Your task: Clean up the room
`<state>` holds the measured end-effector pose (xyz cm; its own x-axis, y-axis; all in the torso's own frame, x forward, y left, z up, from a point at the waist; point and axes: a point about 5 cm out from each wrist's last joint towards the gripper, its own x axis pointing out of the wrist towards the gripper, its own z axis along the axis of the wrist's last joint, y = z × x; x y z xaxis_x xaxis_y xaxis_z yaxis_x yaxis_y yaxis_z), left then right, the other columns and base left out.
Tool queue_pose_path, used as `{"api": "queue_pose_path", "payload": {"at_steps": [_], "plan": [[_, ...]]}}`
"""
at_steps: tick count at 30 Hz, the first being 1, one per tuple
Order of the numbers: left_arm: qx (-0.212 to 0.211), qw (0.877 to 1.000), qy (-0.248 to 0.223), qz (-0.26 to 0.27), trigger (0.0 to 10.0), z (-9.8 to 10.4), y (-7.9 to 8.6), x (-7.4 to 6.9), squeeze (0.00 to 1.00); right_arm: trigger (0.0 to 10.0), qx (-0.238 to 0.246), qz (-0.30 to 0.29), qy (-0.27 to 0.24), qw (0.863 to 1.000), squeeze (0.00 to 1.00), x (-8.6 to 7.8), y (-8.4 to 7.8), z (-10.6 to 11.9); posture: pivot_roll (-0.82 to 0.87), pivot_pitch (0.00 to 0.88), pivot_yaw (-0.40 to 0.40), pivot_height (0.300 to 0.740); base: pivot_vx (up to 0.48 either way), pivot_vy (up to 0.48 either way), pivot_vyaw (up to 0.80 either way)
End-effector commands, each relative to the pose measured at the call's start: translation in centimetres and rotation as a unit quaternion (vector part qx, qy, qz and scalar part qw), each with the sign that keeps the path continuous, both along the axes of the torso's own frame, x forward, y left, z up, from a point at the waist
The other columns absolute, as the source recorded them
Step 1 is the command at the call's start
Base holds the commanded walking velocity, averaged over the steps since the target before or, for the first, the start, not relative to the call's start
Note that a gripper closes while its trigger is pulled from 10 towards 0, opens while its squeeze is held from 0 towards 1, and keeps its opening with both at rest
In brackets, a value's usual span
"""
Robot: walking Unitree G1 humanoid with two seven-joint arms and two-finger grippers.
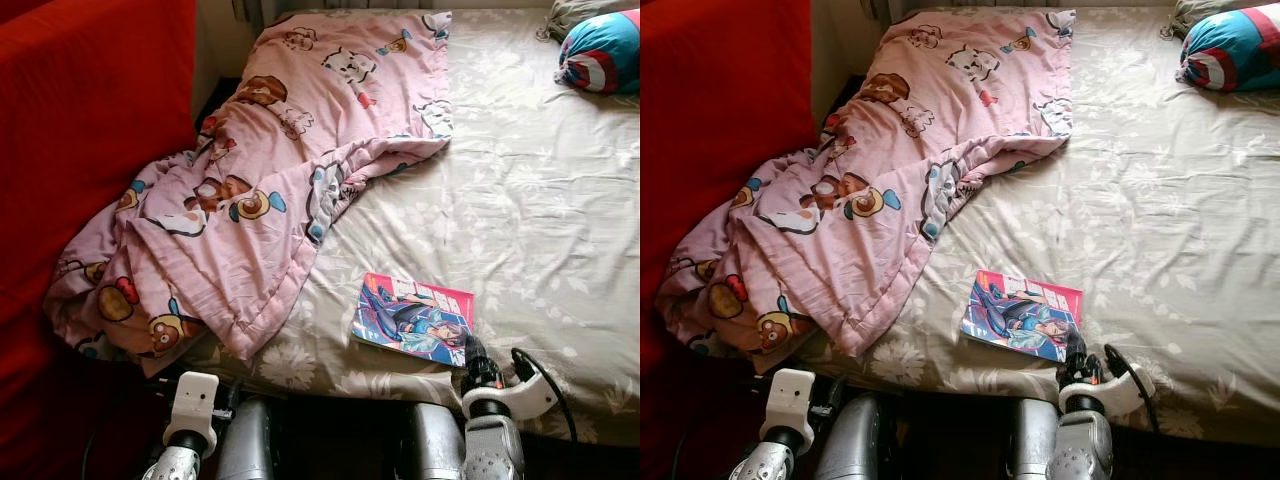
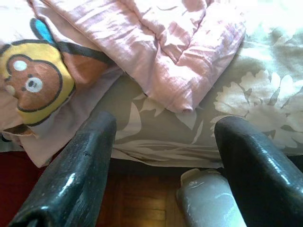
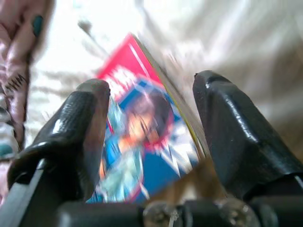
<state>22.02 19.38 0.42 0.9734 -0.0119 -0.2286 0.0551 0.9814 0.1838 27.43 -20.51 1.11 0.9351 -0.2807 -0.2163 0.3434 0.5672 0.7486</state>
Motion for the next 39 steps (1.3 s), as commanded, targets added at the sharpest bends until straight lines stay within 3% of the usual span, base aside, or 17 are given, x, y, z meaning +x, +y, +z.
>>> {"api": "queue_pose_path", "payload": {"at_steps": [1,5,6,7,8,21,27,28,29,30,31,34,35,36,39], "plan": [[0.012,1.000,0.017,0.005,10.0,-0.5,0.7,-0.7,0.00,10.0,0.007,-0.005,0.022,1.000,1.00,-0.6,0.0,-0.9,0.05,0.191,0.075,0.583,0.000,0.000,0.00],[0.013,1.000,0.019,0.005,10.0,-0.5,0.9,-1.1,0.00,10.0,0.002,0.022,0.025,0.999,1.00,0.2,0.0,-0.6,0.06,0.196,0.077,0.583,0.000,0.000,0.00],[0.014,1.000,0.020,0.005,10.0,-0.5,0.9,-1.2,0.00,10.0,0.006,0.036,0.018,0.999,0.12,0.4,0.3,-0.5,0.06,0.198,0.079,0.583,0.000,0.000,0.00],[0.014,1.000,0.021,0.005,10.0,-0.5,0.9,-1.2,0.00,10.0,0.009,0.040,0.016,0.999,0.12,0.5,0.4,-0.5,0.06,0.198,0.079,0.583,0.000,0.000,0.00],[0.015,1.000,0.022,0.005,10.0,-0.6,0.9,-1.2,0.00,10.0,0.014,0.045,0.012,0.999,0.00,0.4,0.6,-0.6,0.06,0.198,0.079,0.583,0.000,0.000,0.00],[0.019,0.999,0.037,0.007,10.0,-1.3,1.5,-1.5,0.00,10.0,0.057,-0.005,0.029,0.998,0.00,-2.9,1.3,-3.1,0.06,0.204,0.085,0.583,0.000,0.000,0.00],[0.023,0.999,0.043,0.004,10.0,-1.7,1.6,-1.7,0.00,10.0,0.070,0.008,0.045,0.996,0.00,-3.1,2.1,-3.8,0.07,0.209,0.087,0.583,0.000,0.000,0.00],[0.026,0.999,0.045,0.001,10.0,-1.7,1.7,-1.7,0.00,10.0,0.073,0.012,0.045,0.996,0.29,-2.9,2.2,-3.8,0.07,0.211,0.088,0.583,0.000,0.000,0.00],[0.029,0.999,0.045,-0.001,10.0,-1.8,1.7,-1.8,0.00,10.0,0.075,0.014,0.044,0.996,0.45,-2.8,2.2,-3.7,0.08,0.215,0.089,0.583,0.000,0.000,0.00],[0.029,0.999,0.045,-0.001,10.0,-1.8,1.7,-1.8,0.00,10.0,0.075,0.014,0.044,0.996,0.45,-2.8,2.2,-3.7,0.08,0.215,0.089,0.583,0.000,0.000,0.00],[0.030,0.999,0.046,-0.001,10.0,-1.8,1.8,-1.9,0.00,10.0,0.073,0.017,0.042,0.996,0.84,-2.5,2.2,-3.5,0.08,0.217,0.089,0.583,0.000,0.000,0.00],[0.031,0.998,0.048,0.001,10.0,-2.0,2.0,-2.2,0.00,10.0,0.059,0.025,0.027,0.998,0.81,-1.7,2.0,-2.9,0.08,0.228,0.093,0.583,0.000,0.000,0.00],[0.032,0.998,0.049,0.001,10.0,-2.0,2.1,-2.3,0.00,10.0,0.056,0.025,0.023,0.998,0.62,-1.5,1.8,-2.7,0.08,0.228,0.093,0.583,0.000,0.000,0.00],[0.033,0.998,0.052,0.002,10.0,-2.1,2.3,-2.5,0.00,10.0,0.052,0.024,0.016,0.998,0.00,-1.2,1.6,-2.3,0.09,0.236,0.096,0.583,0.000,0.000,0.00],[0.036,0.998,0.060,0.003,10.0,-2.5,2.8,-3.2,0.00,10.0,0.045,0.019,-0.005,0.999,0.00,-0.4,1.0,-1.4,0.10,0.251,0.102,0.583,0.000,0.000,0.00]]}}
